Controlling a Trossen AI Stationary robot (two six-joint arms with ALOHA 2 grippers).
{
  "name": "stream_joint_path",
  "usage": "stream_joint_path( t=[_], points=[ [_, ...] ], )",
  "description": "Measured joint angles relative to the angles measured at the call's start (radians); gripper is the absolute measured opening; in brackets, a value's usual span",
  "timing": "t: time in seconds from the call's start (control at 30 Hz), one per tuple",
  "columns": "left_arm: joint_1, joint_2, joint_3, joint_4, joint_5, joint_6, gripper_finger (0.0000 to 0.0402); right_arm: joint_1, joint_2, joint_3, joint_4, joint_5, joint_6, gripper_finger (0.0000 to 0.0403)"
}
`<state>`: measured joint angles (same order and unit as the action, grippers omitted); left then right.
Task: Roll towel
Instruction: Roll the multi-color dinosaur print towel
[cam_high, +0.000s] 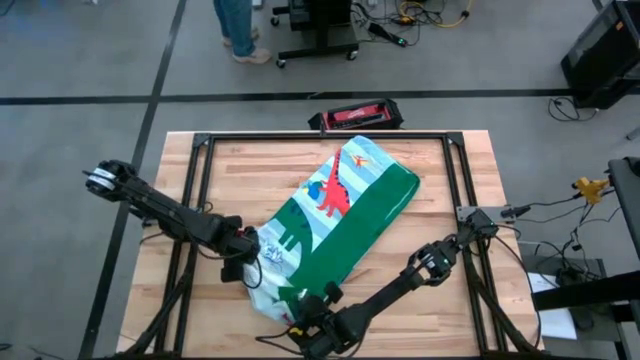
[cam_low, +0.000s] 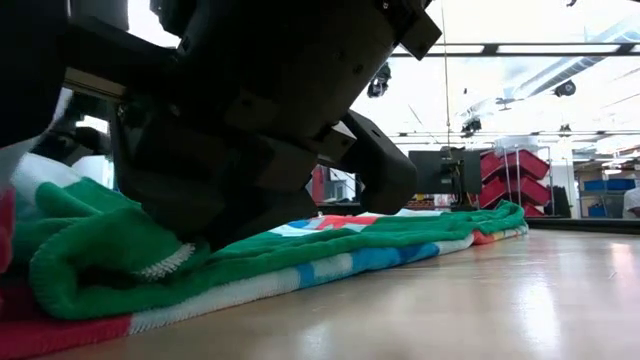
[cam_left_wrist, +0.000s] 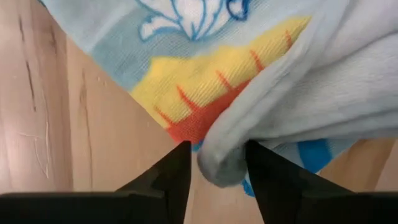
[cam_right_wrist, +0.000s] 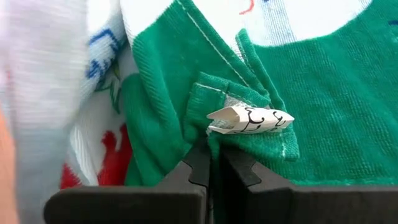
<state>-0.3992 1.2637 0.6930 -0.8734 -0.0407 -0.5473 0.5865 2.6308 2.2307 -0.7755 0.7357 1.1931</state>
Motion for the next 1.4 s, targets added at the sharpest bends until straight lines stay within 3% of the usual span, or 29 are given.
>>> stream_joint_path(
  t=[0.4, 0.53, 0.67, 0.87, 0.97, 1.17, 1.4],
  points=[
    [-0.040, -0.187, 0.000, 0.013, -0.003, -0.093, 0.0119, 0.000, 0.000, -0.004, 0.004, -0.005, 0.000, 0.0000],
    [-0.148, -0.238, 0.000, 0.092, -0.011, -0.163, 0.0118, 0.000, 0.000, -0.006, 0.004, -0.005, 0.000, 0.0000],
    [-0.323, -0.237, 0.000, 0.194, -0.092, -0.241, 0.0117, 0.000, 0.000, -0.011, 0.007, 0.000, -0.003, 0.0000],
    [-0.592, -0.098, 0.000, 0.330, -0.222, -0.330, 0.0117, 0.000, 0.000, -0.012, 0.008, 0.000, -0.007, 0.0000],
    [-0.673, 0.010, 0.000, 0.413, -0.305, -0.377, 0.0116, 0.000, 0.000, -0.013, 0.009, 0.004, -0.012, 0.0000],
    [-0.734, 0.226, 0.000, 0.459, -0.500, -0.531, 0.0116, 0.000, 0.000, -0.013, 0.021, 0.017, -0.014, 0.0000],
    [-0.737, 0.404, 0.003, 0.624, -0.525, -0.591, 0.0116, 0.000, 0.000, -0.013, 0.025, 0.018, -0.008, 0.0000]
  ],
)
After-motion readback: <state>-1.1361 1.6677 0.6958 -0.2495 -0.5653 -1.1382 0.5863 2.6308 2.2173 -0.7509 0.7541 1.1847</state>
